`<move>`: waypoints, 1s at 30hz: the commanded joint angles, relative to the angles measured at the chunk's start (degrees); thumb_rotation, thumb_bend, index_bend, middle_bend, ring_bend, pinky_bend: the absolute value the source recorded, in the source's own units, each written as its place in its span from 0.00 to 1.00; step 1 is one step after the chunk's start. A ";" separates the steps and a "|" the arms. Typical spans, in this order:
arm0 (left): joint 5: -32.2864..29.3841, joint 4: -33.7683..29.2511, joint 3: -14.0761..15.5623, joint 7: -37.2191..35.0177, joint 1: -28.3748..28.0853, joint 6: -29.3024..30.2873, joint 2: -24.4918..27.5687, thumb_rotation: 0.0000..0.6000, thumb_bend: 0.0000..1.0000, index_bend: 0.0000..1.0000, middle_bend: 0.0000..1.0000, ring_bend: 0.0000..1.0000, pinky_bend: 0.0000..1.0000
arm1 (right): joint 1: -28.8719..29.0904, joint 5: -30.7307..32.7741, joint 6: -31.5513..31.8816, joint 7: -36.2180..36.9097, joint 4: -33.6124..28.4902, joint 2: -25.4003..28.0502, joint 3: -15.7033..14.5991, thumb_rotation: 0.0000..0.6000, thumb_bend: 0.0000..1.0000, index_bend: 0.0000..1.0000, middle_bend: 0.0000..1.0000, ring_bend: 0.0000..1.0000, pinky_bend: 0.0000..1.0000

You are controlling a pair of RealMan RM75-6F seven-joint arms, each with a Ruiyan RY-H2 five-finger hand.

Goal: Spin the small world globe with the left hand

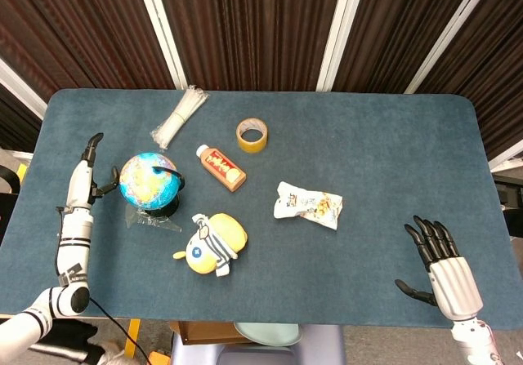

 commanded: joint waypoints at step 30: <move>12.81 -26.28 6.50 -5.63 8.85 13.84 11.41 1.00 0.33 0.00 0.00 0.00 0.00 | 0.43 -1.70 -1.04 0.94 -0.82 0.48 -1.34 1.00 0.13 0.00 0.00 0.00 0.00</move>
